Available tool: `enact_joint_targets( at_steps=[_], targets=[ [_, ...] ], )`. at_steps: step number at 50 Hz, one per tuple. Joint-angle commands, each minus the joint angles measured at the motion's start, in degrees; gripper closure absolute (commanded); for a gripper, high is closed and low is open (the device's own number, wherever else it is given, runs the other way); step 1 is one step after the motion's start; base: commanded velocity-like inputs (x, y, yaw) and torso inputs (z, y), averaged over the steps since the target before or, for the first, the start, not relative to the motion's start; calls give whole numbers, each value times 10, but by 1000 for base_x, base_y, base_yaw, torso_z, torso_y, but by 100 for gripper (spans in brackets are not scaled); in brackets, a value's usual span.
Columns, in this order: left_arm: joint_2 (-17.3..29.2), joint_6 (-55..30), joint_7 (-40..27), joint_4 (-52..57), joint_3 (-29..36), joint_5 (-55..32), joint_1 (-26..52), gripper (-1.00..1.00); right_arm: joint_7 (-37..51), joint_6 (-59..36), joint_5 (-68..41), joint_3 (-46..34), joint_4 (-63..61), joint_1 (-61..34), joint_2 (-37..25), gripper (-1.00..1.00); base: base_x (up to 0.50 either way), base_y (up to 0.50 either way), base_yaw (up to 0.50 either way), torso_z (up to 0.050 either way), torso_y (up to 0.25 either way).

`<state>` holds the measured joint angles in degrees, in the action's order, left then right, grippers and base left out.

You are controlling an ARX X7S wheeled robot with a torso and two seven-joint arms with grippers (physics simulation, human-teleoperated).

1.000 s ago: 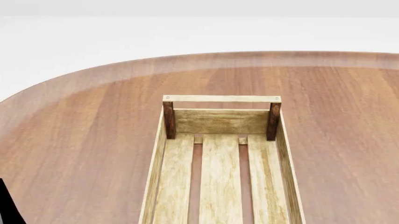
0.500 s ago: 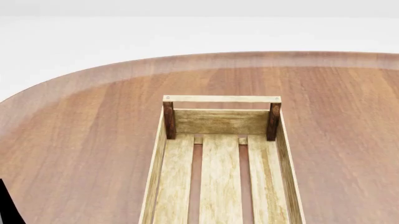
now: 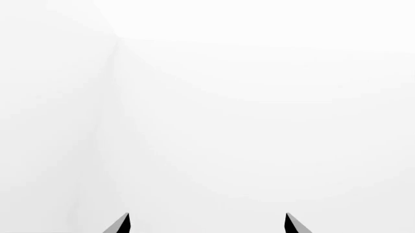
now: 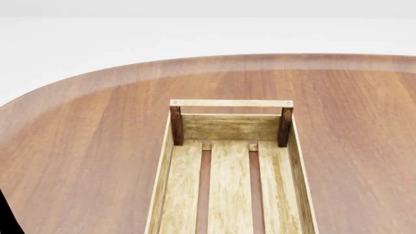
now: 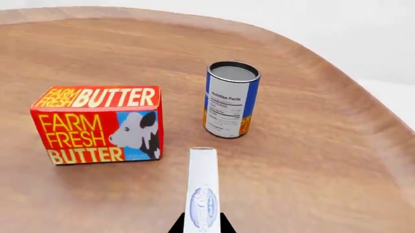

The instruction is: Pick up the cream cheese and put it in the tray.

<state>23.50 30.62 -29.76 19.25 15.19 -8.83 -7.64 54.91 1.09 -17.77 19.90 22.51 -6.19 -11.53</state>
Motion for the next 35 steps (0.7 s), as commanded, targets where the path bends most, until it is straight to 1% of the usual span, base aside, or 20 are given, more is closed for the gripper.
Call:
enact_joint_targets(
  at_steps=[1,9,19,35],
  targets=[
    [1,-2,-1,1,1,0,1,-100,9,-56,26,-33,-177,36,-7,100,0,0,0,0,0],
    [1,-2,-4,1,0,-1,-1,-100,11,-84,28,-44,-243,37,-18,100,0,0,0,0,0],
    [1,-1,-4,-3,2,0,1,-100,0,-93,52,-81,-276,26,-33,100,0,0,0,0,0],
    [-1,-1,-3,-16,7,6,9,-100,-22,-152,85,-137,-332,-15,-73,100,0,0,0,0,0]
  ],
)
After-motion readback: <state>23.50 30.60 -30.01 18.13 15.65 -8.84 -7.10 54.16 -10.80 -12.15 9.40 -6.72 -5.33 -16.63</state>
